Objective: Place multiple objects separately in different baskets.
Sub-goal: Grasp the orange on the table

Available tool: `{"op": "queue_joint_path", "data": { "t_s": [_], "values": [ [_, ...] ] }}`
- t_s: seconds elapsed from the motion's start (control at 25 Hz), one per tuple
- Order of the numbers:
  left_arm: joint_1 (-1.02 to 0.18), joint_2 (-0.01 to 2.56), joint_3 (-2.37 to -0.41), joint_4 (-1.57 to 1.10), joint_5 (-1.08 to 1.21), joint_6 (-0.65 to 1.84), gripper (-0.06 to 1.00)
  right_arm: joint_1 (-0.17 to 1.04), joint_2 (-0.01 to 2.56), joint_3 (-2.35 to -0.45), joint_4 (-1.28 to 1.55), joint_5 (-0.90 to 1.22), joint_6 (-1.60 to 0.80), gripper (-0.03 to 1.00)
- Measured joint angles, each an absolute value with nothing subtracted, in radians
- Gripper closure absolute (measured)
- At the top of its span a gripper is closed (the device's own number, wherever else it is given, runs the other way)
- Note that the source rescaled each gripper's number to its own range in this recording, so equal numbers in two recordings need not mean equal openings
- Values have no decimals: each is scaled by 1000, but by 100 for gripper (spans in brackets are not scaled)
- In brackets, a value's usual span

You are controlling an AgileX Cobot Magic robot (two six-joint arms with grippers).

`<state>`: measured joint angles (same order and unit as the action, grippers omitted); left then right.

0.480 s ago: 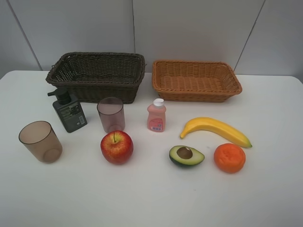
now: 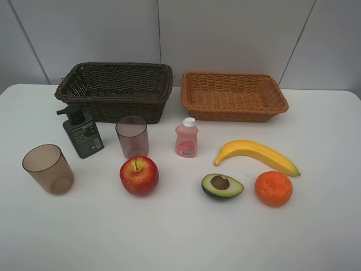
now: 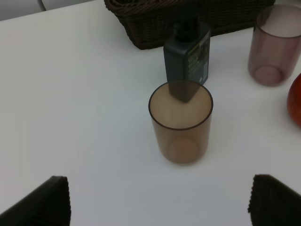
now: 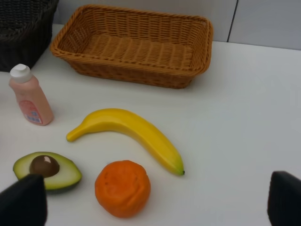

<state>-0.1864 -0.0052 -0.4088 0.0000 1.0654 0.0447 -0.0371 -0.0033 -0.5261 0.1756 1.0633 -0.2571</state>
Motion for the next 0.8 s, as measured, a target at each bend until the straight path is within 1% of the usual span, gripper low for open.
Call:
{"op": "queue_joint_path", "data": {
  "t_s": [0.8],
  "values": [
    [-186, -5, -409, 0, 1065, 45, -6, -37, -3, -526, 179, 1063, -239, -3]
  ]
}}
